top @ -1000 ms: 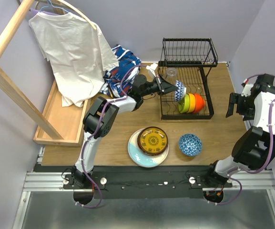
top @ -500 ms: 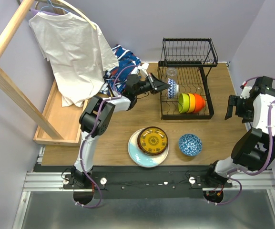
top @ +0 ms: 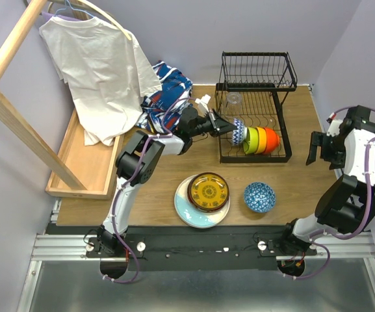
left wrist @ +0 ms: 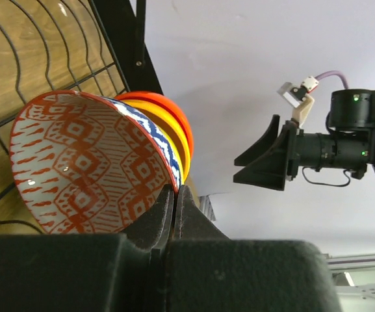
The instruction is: Load the mixed dishes into the dish rack
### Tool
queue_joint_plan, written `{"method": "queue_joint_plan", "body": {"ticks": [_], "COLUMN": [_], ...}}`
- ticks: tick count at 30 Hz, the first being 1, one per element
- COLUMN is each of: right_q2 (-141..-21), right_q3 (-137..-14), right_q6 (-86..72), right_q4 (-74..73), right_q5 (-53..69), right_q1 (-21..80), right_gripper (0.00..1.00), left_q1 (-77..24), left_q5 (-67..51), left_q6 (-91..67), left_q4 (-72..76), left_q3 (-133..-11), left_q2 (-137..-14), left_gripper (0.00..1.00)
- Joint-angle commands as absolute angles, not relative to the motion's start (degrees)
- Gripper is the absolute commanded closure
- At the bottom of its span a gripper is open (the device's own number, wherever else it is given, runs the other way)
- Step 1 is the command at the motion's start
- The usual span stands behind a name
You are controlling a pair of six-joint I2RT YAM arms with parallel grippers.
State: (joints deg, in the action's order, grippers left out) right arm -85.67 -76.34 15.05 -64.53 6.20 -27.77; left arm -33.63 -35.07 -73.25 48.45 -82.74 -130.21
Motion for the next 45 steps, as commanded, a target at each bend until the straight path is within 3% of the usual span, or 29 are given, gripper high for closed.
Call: {"method": "queue_joint_plan", "body": {"ticks": [1, 18, 32, 33, 34, 37, 41, 45], "right_q2": [-83.7, -83.8, -84.5, -84.6, -84.7, -85.0, -85.3, -85.9], "right_q3": [-75.5, -74.2, -74.3, -74.3, -74.4, -74.6, -75.1, -75.9], "right_q6": [14.8, 15.0, 14.7, 14.7, 14.8, 14.7, 14.8, 15.3], "right_q4": [-64.3, -65.3, -65.0, -64.9, -64.8, -64.6, -64.5, -64.4], "right_q5": [4.8, 4.1, 4.7, 4.7, 4.7, 4.9, 5.4, 5.7], "right_q1": [-27.9, -27.9, -27.9, -27.9, -27.9, -27.9, -27.9, -27.9], "right_gripper": [0.09, 0.10, 0.09, 0.09, 0.09, 0.09, 0.09, 0.09], "left_q1": [-34.5, -38.1, -38.7, -38.6, -38.6, -38.3, -37.8, -36.2], "left_q5": [-33.1, -27.8, -26.5, -26.5, -26.5, -27.5, -29.3, -30.8], "left_q6": [-72.3, -84.0, -84.2, -84.1, -84.0, -83.1, -79.2, -74.1], "left_q4": [49.7, 48.8, 49.2, 48.2, 47.9, 48.2, 48.7, 43.3], "left_q3": [-85.3, -80.4, -79.3, -79.5, -79.6, -79.7, -80.1, -78.8], "left_q2": [-131.5, -130.6, -132.3, -132.2, -132.2, -130.7, -127.7, -124.0], "left_gripper": [1.00, 1.00, 1.00, 0.96, 0.70, 0.48, 0.39, 0.36]}}
